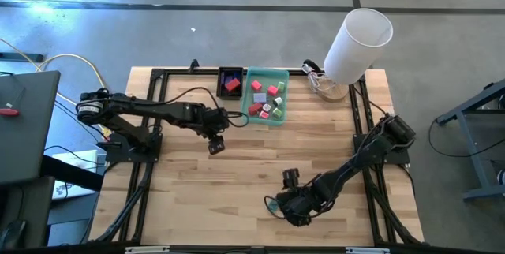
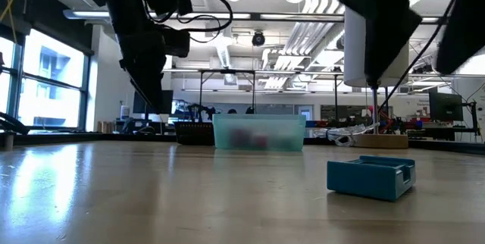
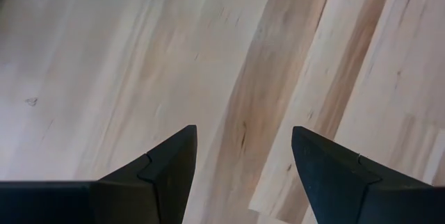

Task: Pick & Place Office items
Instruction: Put the light blue digital clock into the black bin

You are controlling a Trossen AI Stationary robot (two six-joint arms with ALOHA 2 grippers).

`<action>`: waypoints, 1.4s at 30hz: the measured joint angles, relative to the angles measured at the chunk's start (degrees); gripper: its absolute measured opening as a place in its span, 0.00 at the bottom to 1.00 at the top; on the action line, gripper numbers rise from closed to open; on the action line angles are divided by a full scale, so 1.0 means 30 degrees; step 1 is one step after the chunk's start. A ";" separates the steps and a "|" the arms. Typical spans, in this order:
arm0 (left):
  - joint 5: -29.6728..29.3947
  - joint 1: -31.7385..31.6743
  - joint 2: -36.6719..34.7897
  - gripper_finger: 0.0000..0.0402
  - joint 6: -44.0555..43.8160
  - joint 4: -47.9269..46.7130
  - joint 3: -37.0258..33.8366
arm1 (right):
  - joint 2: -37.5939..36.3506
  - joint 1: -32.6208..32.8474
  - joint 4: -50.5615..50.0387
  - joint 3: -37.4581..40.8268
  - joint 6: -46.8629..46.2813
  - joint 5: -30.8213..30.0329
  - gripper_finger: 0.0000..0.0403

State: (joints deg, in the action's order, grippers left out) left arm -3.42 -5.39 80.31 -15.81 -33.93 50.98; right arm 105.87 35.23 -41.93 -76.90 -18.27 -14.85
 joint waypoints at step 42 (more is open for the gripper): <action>-0.0035 0.1611 0.0007 0.56 -0.0292 0.0104 -0.0022 | 0.3769 -0.2785 0.1825 -0.0052 0.3217 0.4765 0.60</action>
State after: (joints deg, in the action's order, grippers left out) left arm -3.52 -0.56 80.34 -16.68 -33.62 50.92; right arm 117.18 26.87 -36.45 -77.06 -8.62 -0.55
